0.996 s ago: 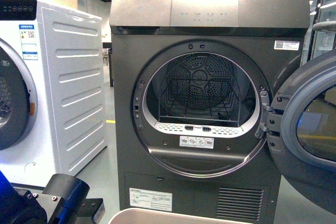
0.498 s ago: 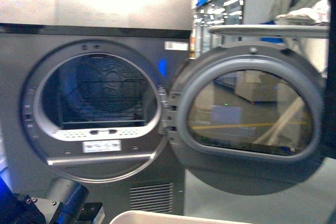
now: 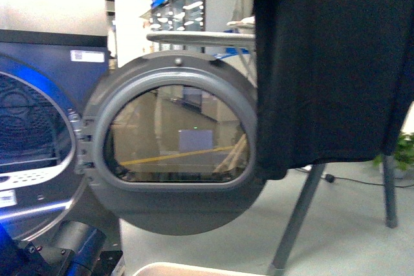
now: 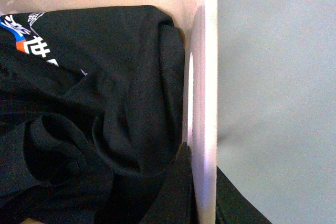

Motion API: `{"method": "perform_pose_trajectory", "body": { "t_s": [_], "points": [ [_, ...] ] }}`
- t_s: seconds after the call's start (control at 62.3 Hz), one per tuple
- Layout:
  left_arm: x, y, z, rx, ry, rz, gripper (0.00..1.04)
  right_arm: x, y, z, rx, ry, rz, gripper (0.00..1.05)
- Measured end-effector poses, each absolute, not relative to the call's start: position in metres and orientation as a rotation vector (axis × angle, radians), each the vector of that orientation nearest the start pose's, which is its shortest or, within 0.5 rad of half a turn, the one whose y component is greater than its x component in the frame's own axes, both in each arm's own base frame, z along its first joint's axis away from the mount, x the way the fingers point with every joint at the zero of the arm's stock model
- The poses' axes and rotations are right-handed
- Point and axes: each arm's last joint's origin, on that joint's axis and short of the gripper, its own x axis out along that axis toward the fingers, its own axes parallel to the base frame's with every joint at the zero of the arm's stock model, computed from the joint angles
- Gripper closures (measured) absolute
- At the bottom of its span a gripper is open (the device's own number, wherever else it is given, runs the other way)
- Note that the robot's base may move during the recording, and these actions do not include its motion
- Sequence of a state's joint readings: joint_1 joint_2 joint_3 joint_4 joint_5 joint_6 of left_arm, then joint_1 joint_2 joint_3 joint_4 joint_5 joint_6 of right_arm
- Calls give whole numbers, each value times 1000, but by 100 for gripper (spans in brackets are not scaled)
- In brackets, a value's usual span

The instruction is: Move hamper under clothes hanger

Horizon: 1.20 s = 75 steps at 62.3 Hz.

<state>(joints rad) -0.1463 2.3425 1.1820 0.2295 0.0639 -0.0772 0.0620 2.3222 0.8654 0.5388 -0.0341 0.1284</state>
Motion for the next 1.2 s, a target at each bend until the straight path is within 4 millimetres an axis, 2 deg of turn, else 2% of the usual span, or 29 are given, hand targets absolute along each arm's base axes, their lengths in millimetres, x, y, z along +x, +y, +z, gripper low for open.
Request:
{"method": "perform_pose_trajectory", "body": {
  "t_s": [1.06,1.205],
  "points": [
    [410,-62,16,-33,935,-160,101,346,22,-16,105,919,28,102],
    [409,-70,16,-31,935,-187,101,345,16,-16,110,921,8,102]
  ]
}}
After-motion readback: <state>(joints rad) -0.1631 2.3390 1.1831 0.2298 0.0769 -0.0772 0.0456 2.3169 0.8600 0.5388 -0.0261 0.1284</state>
